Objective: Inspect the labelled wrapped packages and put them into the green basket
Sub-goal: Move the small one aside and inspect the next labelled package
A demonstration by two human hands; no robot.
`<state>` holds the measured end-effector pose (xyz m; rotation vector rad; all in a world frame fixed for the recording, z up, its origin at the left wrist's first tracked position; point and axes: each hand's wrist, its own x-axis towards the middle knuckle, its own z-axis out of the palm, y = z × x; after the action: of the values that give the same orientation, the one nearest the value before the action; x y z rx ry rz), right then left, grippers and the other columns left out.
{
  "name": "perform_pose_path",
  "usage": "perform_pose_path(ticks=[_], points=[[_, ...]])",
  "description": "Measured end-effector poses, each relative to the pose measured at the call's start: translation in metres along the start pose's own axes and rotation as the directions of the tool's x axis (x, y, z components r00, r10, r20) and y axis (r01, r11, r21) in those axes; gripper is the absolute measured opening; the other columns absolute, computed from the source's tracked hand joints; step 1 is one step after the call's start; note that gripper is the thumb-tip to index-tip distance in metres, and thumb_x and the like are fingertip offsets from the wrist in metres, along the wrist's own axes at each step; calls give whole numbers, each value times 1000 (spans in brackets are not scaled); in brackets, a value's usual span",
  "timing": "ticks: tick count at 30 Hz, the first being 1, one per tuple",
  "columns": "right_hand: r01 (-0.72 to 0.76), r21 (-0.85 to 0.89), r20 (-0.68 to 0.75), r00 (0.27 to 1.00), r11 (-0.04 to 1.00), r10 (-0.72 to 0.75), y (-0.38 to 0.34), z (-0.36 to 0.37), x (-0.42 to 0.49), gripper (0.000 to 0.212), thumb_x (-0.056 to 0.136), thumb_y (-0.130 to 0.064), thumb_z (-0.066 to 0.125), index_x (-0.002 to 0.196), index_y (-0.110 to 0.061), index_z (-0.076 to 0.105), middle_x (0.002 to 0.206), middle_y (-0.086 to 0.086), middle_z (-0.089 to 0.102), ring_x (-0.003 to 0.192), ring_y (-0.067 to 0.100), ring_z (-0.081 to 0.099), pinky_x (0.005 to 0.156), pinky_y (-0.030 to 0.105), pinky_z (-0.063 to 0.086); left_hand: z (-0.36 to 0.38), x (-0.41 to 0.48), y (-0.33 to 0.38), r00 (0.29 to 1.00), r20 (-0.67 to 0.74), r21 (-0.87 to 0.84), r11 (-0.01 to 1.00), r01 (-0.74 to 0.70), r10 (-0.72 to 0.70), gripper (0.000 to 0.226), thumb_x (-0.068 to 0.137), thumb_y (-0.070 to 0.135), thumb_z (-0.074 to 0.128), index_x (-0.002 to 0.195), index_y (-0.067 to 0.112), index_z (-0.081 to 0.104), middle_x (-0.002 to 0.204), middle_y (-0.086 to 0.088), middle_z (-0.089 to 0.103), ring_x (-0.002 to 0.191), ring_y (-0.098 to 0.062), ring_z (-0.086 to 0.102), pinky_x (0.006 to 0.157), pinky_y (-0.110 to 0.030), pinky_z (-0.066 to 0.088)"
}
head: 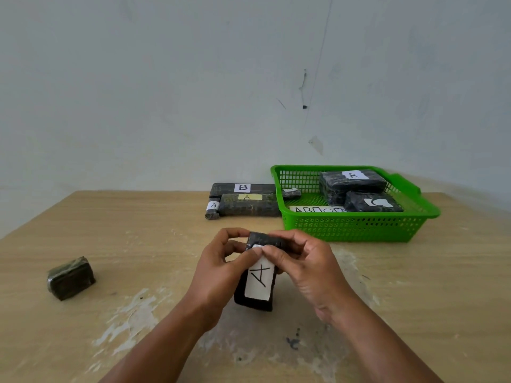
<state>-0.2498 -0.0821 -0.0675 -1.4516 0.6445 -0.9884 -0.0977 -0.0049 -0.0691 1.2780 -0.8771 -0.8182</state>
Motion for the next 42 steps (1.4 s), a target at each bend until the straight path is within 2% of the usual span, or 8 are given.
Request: perform_pose_path(ticks=[2,6,10,22,28,31,37,42], points=[[-20,13,28,999,1000,20,3,1,0,21,95,-13,74,115,-17,79,102,6,81,90,13,74,76,24,57,-1,1,0,1000,-8,-22,1000,-3,3,17,95,8,70,108,18,74,102,-21,73,85,-30,74,69,-38,58],[-26,9,42,999,1000,25,5,3,0,23,99,-11,68,117,-19,80,105,5,81,93,15,73,77,24,56,-2,0,3,1000,-8,-43,999,7,-7,17,94,1,65,100,11,78,102,-22,74,79,-23,73,62,-28,56],[-22,32,47,999,999,20,7,3,0,20,94,-15,72,111,-18,82,105,9,81,95,20,73,82,32,59,0,1,1,1000,-20,-32,999,17,-18,14,93,1,68,99,10,77,99,-19,74,79,-24,73,66,-34,58],[9,7,38,999,1000,-9,7,0,0,22,94,-7,74,113,-15,79,102,5,81,93,10,74,78,20,57,0,2,-2,1000,-1,-11,1000,-16,16,12,96,12,70,98,20,79,105,-18,73,87,-27,75,72,-37,60],[15,60,-79,997,998,-11,10,-2,7,27,96,-9,73,118,-22,74,109,7,80,103,27,75,87,41,64,-2,3,-4,996,78,-49,998,39,-35,38,87,15,76,124,24,71,107,-17,70,87,-27,75,71,-38,59],[19,125,-165,986,992,1,12,-6,12,27,96,-10,73,119,-25,72,110,8,79,99,27,77,83,39,63,-1,3,-3,995,83,-36,997,62,-59,31,94,3,69,121,18,71,109,-24,69,83,-27,73,71,-39,61],[-17,148,-65,998,989,26,15,-5,10,53,92,-4,75,139,-25,58,116,6,79,110,25,75,98,45,60,3,4,-6,999,22,-51,997,50,-49,26,96,-1,66,116,14,74,107,-20,72,84,-29,77,75,-40,65],[-20,83,-44,999,996,24,16,0,8,63,92,-1,75,144,-31,55,117,6,78,108,24,76,96,47,62,0,3,-4,997,35,-110,991,70,-67,22,100,3,60,115,11,73,107,-19,76,88,-31,77,77,-42,63]])
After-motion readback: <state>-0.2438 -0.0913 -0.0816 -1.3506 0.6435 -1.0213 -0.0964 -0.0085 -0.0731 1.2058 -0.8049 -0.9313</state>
